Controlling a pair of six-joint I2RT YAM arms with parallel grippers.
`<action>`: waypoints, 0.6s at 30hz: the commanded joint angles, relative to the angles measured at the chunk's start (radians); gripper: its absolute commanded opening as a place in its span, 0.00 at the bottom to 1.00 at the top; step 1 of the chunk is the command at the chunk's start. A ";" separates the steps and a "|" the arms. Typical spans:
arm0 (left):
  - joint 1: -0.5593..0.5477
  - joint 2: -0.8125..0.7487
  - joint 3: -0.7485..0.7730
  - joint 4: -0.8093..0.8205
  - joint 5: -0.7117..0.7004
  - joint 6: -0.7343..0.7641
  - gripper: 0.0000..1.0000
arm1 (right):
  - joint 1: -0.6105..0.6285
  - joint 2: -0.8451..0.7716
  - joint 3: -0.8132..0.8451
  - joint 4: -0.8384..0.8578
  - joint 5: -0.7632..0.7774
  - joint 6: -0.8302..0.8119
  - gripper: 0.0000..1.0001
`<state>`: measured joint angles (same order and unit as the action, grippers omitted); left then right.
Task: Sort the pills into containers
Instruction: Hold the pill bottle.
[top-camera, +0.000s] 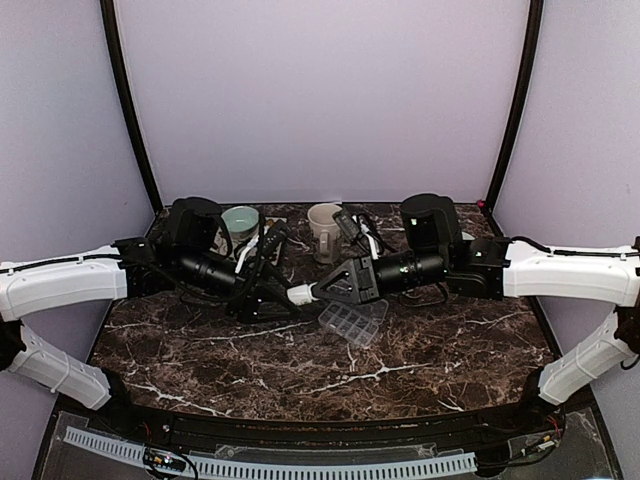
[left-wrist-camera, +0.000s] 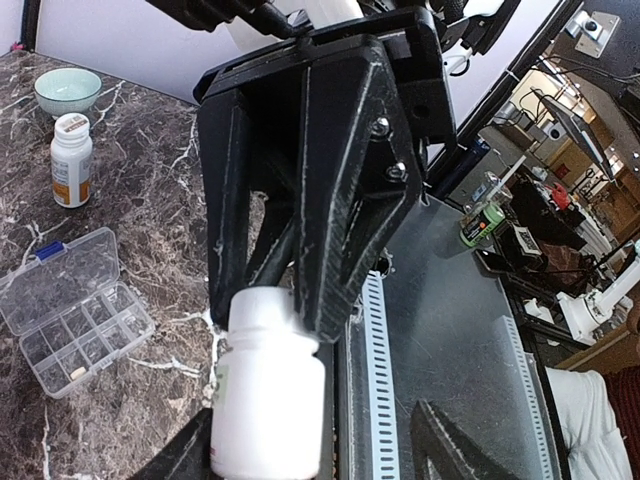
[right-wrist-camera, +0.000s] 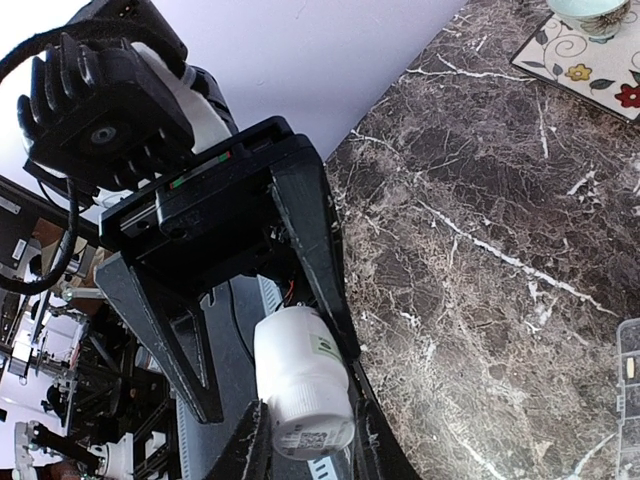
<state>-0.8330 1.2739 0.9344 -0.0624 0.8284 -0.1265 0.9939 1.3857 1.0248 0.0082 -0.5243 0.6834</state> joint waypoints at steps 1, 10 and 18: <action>0.008 -0.018 0.040 -0.013 0.013 0.028 0.64 | -0.011 -0.019 0.027 -0.011 -0.008 -0.020 0.00; 0.012 0.001 0.047 -0.015 0.043 0.030 0.50 | -0.010 -0.007 0.034 -0.008 -0.017 -0.024 0.00; 0.013 0.014 0.053 -0.012 0.062 0.029 0.35 | -0.011 0.007 0.053 -0.008 -0.024 -0.022 0.00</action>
<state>-0.8207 1.2896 0.9501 -0.0727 0.8429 -0.1078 0.9939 1.3857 1.0359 -0.0162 -0.5552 0.6701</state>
